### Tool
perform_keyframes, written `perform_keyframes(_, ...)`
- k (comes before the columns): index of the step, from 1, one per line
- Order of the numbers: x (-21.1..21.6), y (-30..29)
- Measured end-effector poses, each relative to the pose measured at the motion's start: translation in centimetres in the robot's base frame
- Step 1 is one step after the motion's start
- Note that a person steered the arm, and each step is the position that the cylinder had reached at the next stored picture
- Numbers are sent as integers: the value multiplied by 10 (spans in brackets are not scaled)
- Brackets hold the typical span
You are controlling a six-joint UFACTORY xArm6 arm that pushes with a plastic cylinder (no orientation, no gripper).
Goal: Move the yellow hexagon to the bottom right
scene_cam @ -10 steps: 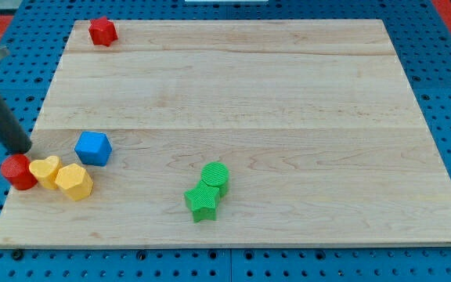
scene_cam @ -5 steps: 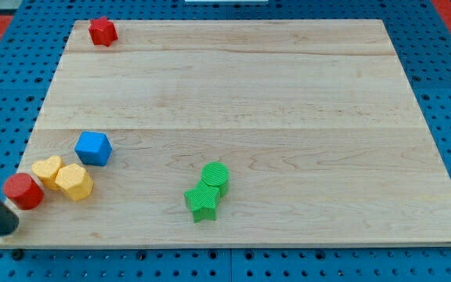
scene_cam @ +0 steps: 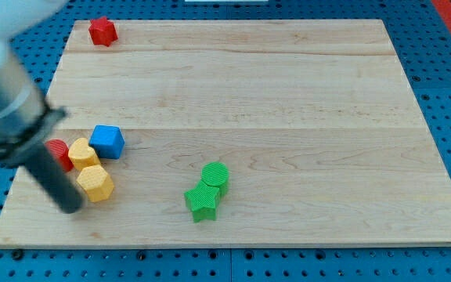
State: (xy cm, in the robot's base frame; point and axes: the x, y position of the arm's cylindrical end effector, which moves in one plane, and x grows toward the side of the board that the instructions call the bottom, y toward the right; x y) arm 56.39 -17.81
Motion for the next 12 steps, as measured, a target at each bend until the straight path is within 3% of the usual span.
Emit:
perform_keyframes(1, -53, 65)
perform_keyframes(2, -100, 89)
perform_keyframes(3, -138, 61)
perform_keyframes(5, -140, 216)
perform_keyframes(6, -171, 240)
perform_keyframes(7, -121, 300)
perform_keyframes(8, -90, 321)
perform_keyframes(9, -108, 289)
perform_keyframes(10, -97, 262)
perform_keyframes(11, -38, 310)
perform_keyframes(12, -18, 355)
